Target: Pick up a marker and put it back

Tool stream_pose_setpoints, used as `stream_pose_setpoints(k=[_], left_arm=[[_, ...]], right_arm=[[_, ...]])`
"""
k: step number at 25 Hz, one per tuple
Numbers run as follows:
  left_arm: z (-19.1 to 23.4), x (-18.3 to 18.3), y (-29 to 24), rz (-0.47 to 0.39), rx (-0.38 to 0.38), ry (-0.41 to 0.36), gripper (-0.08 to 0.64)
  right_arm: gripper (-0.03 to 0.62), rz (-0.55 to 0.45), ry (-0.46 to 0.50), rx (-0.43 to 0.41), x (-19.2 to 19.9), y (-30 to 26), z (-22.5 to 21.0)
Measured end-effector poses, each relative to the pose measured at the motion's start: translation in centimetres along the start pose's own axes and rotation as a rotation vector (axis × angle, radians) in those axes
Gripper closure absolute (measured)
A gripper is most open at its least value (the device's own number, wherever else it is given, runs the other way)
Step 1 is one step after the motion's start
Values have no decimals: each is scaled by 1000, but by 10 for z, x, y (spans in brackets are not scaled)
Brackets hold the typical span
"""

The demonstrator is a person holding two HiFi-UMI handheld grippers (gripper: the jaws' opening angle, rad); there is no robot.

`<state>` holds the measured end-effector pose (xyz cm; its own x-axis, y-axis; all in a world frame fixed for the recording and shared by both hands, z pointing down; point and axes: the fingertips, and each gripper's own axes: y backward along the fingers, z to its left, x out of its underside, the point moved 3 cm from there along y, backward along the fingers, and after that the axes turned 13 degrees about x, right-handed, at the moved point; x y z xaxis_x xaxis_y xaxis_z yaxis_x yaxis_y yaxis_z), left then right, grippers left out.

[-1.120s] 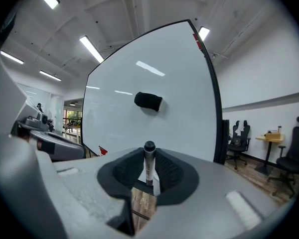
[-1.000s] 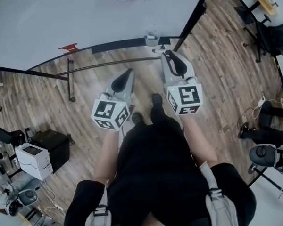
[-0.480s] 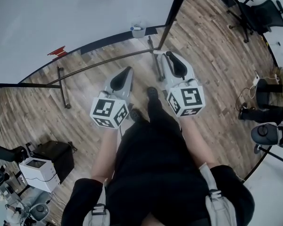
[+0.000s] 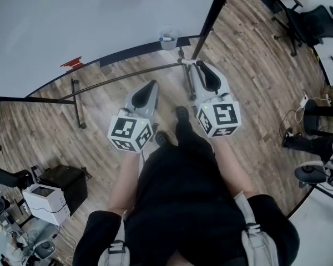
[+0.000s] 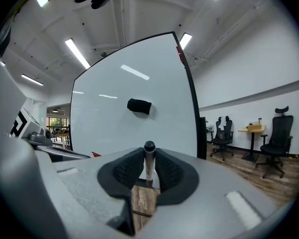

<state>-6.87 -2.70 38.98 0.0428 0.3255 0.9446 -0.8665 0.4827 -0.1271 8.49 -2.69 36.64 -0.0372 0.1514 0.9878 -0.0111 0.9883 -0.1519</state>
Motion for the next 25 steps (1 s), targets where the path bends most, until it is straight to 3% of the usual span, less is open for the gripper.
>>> stream_pose_setpoints(k=[11,25], left_arm=[[27,-21,-36,-17,-69,-4,545],[50,-19,-59,-16,-188,33,545]], right_arm=[[518,-2,49,-72,-8,-85,-10],[518,84,88,-158,33,-175,-20]])
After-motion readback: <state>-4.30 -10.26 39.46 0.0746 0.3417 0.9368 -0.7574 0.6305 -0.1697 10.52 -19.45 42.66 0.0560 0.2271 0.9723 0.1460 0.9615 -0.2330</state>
